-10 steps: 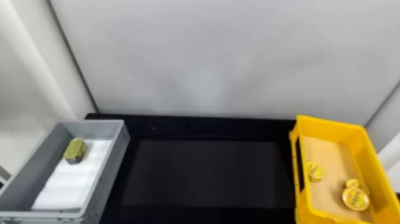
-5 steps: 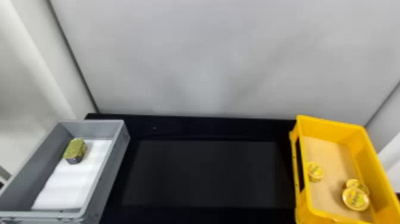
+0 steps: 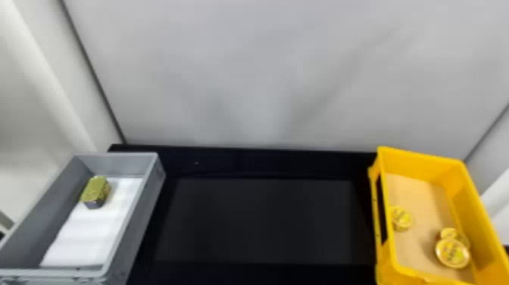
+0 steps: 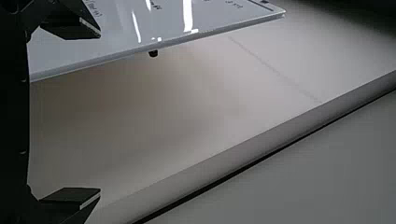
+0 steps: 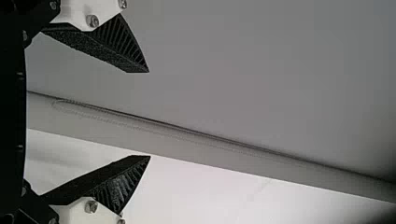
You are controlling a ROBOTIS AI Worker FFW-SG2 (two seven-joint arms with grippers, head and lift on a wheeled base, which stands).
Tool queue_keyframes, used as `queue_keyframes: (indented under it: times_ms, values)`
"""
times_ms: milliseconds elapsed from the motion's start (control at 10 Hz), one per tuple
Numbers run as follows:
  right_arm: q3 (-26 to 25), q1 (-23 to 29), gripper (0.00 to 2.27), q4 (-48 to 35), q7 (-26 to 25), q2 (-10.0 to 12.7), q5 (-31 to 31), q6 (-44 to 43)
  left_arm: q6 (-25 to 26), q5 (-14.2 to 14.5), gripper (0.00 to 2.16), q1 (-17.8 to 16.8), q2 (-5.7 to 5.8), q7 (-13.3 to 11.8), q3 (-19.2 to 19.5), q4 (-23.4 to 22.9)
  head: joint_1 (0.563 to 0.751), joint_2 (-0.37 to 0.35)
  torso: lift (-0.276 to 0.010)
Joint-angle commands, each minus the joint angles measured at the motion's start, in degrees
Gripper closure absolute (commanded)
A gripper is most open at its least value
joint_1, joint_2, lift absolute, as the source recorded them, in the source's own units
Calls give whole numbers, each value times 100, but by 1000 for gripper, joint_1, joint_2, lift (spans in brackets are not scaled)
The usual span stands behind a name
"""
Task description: Pick up the round yellow can and place it in the yellow rectangular box
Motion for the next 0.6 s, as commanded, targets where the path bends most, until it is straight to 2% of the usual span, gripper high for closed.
queue_keyframes:
  times_ms: [0, 200, 500]
  values:
    - [119, -147, 162, -5, -117, 9, -11, 162, 8, 9, 91, 38, -15, 0, 70, -52, 694, 14, -56]
    - [269, -182, 162, -14, -328, 18, -11, 303, 8, 26, 91, 64, -15, 9, 123, -79, 694, 14, -56]
    - [330, -226, 160, -14, -355, 88, -20, 452, 8, 44, 91, 82, -15, 0, 176, -105, 694, 14, -56]
